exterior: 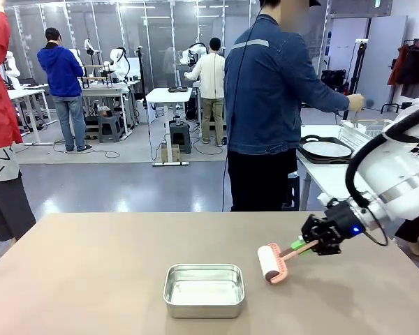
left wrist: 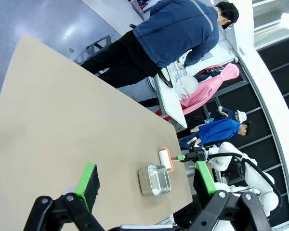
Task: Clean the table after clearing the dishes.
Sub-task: When the right (or left) Handle tray is removed, use the right hand (or left hand) to clean the right (or left) side of the table with the Lint Roller.
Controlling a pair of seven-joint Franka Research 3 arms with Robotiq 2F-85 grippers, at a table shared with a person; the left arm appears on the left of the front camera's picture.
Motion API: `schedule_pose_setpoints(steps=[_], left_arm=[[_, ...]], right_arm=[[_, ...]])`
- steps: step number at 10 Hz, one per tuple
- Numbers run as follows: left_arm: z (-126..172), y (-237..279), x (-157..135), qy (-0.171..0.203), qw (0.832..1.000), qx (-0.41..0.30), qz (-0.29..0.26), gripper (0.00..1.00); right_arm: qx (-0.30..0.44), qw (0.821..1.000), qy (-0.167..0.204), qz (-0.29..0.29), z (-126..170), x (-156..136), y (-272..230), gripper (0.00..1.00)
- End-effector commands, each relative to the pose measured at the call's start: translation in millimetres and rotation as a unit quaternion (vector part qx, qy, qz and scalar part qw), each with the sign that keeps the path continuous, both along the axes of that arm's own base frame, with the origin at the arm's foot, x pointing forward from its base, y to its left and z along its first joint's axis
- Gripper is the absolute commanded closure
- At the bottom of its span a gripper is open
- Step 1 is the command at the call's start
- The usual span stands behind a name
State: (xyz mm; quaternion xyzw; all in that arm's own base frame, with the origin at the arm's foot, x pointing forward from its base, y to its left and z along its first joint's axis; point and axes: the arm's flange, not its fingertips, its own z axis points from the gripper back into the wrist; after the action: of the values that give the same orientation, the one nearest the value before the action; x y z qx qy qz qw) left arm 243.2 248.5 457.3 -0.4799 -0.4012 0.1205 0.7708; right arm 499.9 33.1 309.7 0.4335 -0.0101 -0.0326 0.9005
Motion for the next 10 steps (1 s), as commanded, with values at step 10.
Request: schedule_pose_setpoints(steps=[10], left_arm=[[2.4,1.2,-3.2,0.001,1.000,0.001,-0.006,0.00]], right_arm=[[-0.302,0.953,-0.015,-0.032,38.8,-51.5,-187.8,0.79]])
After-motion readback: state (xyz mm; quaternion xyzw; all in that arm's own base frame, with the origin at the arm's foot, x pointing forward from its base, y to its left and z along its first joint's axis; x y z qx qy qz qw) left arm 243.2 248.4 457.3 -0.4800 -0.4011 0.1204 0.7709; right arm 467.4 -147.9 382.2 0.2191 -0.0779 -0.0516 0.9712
